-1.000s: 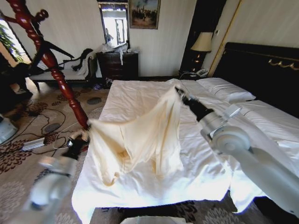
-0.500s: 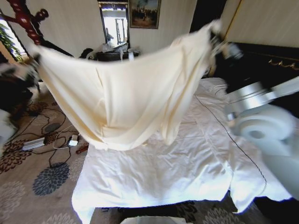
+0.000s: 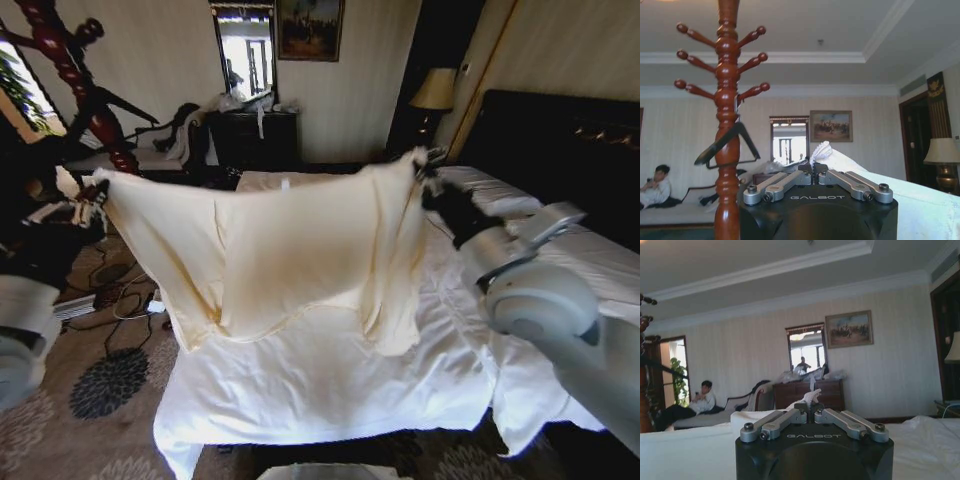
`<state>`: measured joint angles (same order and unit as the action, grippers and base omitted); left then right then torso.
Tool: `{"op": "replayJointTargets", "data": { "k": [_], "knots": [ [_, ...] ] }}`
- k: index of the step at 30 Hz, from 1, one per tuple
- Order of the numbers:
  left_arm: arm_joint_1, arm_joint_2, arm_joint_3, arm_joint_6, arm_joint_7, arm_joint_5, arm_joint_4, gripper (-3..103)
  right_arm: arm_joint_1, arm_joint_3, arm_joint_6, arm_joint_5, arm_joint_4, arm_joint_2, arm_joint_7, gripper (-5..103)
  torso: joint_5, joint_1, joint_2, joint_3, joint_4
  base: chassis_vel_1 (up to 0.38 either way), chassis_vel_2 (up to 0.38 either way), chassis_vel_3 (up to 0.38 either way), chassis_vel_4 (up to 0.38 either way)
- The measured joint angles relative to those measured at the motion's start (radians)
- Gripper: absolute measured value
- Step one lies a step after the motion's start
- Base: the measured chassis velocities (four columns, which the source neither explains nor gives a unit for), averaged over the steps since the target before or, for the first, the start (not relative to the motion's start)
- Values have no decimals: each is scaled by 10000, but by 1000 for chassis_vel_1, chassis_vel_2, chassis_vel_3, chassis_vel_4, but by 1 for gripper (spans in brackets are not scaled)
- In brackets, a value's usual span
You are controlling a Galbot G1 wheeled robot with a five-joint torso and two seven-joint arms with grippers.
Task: Pick up the clothes from the bed and hang them on the clothes hanger.
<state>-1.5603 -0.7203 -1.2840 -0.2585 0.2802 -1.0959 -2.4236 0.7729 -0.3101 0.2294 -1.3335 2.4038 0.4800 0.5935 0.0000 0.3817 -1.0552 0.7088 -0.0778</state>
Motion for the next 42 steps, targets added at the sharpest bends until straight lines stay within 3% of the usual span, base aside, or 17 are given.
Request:
{"op": "replayJointTargets", "data": {
  "k": [4,7,8,10,12,13,15,17,19,23,27,33,34,36,38,41,42],
  "knots": [
    [161,188,256,-156,88,-133,341,1,-284,-31,755,-800,299,-146,158,1,1,1,0,1,-3,0,0,0,0],
    [386,380,558,-210,76,-47,788,1,-753,-161,1594,-2457,651,-385,475,1,-3,1,0,0,-2,0,0,0,0],
    [386,380,558,-210,76,-47,788,1,-753,-161,1594,-2457,651,-385,475,1,-3,1,0,0,-2,0,0,0,0],
    [511,442,651,-221,76,-23,1069,1,-868,-263,2027,-3444,811,-627,556,1,-3,1,0,1,0,0,0,0,0],
    [765,503,787,-225,72,-8,1502,1,-1214,-440,2964,-5623,979,-781,1252,1,-1,0,0,0,-6,0,0,0,0],
    [765,503,787,-225,72,-8,1502,1,-1214,-440,2964,-5623,979,-781,1252,1,-1,0,0,0,-6,0,0,0,0],
    [986,505,895,-239,67,-2,1785,1,-1514,-531,3598,-7252,1010,-748,1872,1,-5,1,0,0,-3,0,0,0,0],
    [1124,467,974,-254,2,-1,1897,1,-1605,-528,3944,-7834,1011,-684,2055,1,-3,2,0,1,2,0,0,0,0],
    [1137,458,985,-257,-5,-1,1900,1,-1585,-518,3925,-7770,1009,-677,2005,1,-3,1,0,1,2,0,0,0,0],
    [1176,273,1395,-267,-61,86,1864,1,-1133,-288,2832,-5852,987,-537,750,1,1,1,0,1,-1,0,0,0,0],
    [1277,7,1899,-262,-154,4,1710,1,-1152,-263,2267,-5001,969,-480,63,1,0,1,0,1,1,0,0,0,0],
    [2283,-974,3088,195,-680,-2038,1515,1,-1185,-419,1278,-3671,387,-447,-1160,1,0,1,1,1,0,0,0,0,0],
    [2794,-1406,3559,386,-841,-2766,1667,1,-1180,-457,928,-3430,153,-382,-1542,1,6,1,0,1,-4,0,0,0,0],
    [3208,-1925,4150,487,-959,-3173,1963,1,-1065,-465,470,-2966,-125,-287,-2048,1,2,1,0,0,-4,0,0,0,0],
    [3300,-2128,4418,489,-1016,-3151,2122,1,-967,-467,289,-2741,-216,-236,-2248,1,2,1,0,1,-3,0,0,0,0],
    [3404,-2821,5712,471,-1427,-1858,2863,1,-597,-466,-198,-2316,-418,29,-2623,1,1,2,1,1,-1,0,0,0,0],
    [3404,-2821,5712,471,-1427,-1858,2863,1,-597,-466,-198,-2316,-418,29,-2623,1,1,2,1,1,-1,0,0,0,0]
  ]
}}
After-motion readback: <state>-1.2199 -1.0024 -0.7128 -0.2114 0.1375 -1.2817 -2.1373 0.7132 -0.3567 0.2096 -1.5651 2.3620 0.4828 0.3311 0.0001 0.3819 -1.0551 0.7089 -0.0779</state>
